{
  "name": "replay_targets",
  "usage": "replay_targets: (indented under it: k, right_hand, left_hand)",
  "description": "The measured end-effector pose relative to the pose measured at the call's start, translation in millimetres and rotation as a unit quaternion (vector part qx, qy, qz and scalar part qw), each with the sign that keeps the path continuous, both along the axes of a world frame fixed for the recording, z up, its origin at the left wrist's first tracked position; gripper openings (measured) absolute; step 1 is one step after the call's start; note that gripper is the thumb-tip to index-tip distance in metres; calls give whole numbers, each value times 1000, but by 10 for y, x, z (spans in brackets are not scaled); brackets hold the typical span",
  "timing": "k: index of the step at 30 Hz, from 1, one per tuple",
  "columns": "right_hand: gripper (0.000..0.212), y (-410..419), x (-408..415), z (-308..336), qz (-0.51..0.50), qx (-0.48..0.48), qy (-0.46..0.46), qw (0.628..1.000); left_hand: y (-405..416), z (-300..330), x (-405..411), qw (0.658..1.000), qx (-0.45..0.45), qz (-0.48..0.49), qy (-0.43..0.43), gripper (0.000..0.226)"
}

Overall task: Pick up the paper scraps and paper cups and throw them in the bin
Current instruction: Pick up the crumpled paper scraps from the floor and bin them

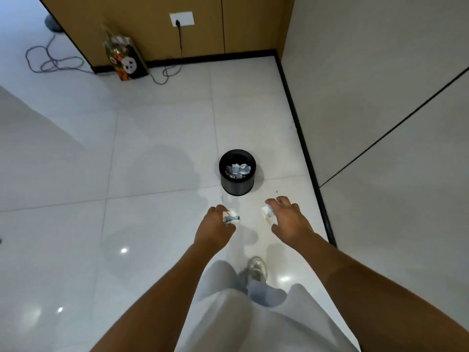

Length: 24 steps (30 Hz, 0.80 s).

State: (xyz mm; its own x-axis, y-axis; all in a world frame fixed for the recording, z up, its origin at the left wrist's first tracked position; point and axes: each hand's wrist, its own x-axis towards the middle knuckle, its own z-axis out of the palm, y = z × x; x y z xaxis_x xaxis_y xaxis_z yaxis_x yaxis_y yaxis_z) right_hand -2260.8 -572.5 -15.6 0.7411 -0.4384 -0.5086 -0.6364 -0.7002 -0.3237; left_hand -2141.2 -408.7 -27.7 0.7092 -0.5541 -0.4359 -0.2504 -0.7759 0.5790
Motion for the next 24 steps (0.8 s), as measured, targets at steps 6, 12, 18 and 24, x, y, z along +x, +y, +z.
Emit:
replay_targets:
  k: [6, 12, 18, 24]
  right_hand:
    - [67, -631, 850, -201, 23, 16, 8, 1000]
    - [65, -1145, 1713, -506, 21, 24, 13, 999]
    - [66, -1577, 2467, -902, 22, 42, 49, 998]
    - [66, -1943, 3011, -1583, 35, 54, 42, 997]
  left_hand:
    - [-508, -196, 757, 999, 23, 10, 21, 24]
    - [-1063, -487, 1660, 998, 29, 36, 36, 22]
    - [-1519, -786, 2347, 996, 58, 45, 56, 30]
    - [-1936, -1367, 2694, 988, 74, 98, 91, 29]
